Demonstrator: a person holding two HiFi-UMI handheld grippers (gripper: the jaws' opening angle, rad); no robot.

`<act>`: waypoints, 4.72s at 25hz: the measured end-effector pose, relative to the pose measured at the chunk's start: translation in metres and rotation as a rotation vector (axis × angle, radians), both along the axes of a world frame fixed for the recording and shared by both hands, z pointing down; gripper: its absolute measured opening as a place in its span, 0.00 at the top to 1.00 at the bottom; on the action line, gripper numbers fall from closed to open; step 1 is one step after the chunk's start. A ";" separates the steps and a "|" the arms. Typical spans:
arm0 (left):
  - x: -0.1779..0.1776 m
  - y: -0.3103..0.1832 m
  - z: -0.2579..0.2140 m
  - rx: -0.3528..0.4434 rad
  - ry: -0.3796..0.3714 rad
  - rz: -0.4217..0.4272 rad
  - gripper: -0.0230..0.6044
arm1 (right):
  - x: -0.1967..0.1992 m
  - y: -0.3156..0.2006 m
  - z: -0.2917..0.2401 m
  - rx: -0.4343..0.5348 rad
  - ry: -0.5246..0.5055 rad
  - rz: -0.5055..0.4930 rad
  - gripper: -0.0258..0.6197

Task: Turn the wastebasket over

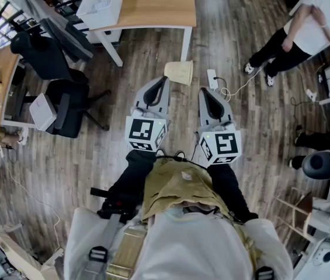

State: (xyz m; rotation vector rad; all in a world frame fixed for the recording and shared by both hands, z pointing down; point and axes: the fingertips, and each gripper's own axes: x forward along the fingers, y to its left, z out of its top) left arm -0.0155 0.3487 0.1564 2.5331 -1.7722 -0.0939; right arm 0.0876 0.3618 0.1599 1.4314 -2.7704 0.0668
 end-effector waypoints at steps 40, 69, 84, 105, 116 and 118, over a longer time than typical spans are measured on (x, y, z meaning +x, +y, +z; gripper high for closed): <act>0.033 0.001 0.041 -0.091 -0.020 -0.032 0.96 | 0.039 0.004 0.053 -0.108 -0.041 -0.045 0.93; -0.064 -0.313 0.134 -0.292 0.053 0.094 0.96 | -0.077 -0.308 0.128 -0.290 0.021 0.020 0.93; -0.055 -0.343 0.303 -0.689 0.049 0.083 0.96 | -0.077 -0.362 0.282 -0.614 0.085 -0.057 0.93; -0.066 -0.380 0.574 -1.069 0.149 0.146 0.96 | -0.054 -0.418 0.585 -0.916 0.211 -0.099 0.93; -0.046 -0.412 0.699 -1.114 0.131 0.076 0.96 | -0.046 -0.450 0.721 -0.998 0.221 0.001 0.93; -0.044 -0.414 0.715 -1.128 0.130 0.064 0.96 | -0.043 -0.453 0.738 -1.024 0.222 0.033 0.93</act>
